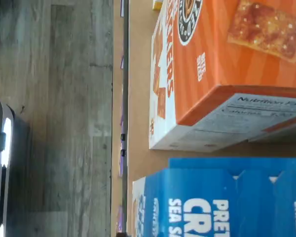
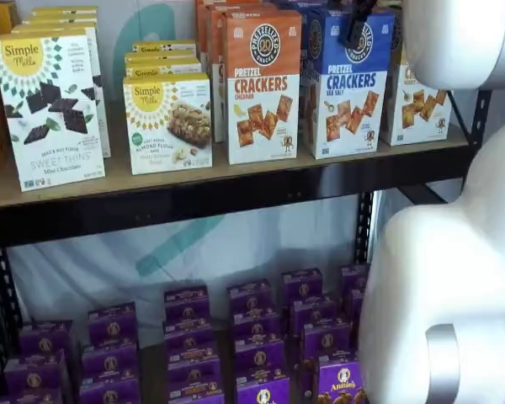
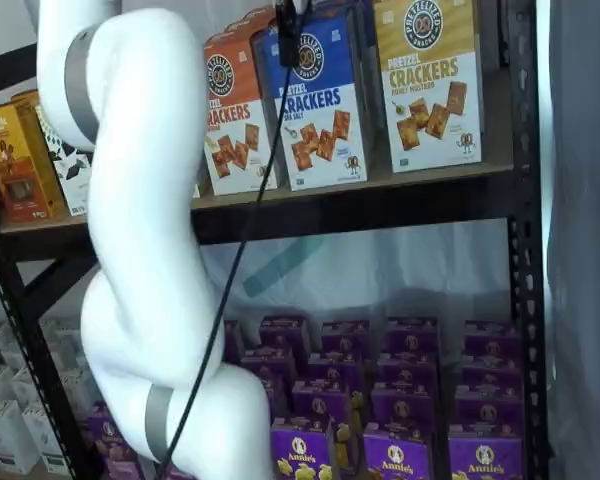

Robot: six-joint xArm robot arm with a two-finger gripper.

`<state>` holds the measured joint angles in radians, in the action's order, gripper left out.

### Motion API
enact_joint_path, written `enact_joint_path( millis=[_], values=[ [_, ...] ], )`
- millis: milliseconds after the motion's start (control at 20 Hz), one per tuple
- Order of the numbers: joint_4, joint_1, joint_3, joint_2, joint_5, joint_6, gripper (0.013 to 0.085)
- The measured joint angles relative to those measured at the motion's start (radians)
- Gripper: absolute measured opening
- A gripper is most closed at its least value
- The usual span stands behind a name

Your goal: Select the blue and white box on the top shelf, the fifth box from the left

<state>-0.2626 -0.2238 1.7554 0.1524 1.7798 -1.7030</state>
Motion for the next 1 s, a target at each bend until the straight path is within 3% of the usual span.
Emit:
enact_joint_path(
  millis=[500,700,900,1000],
  values=[
    [0.057,0.024,0.001,-0.001,-0.001,0.003,0.085],
    [0.058,0.028,0.0,-0.001,0.001,0.007,0.085],
    [0.059,0.029,-0.001,-0.001,0.001,0.008,0.069],
    [0.059,0.03,-0.001,-0.001,0.002,0.008,0.069]
  ],
)
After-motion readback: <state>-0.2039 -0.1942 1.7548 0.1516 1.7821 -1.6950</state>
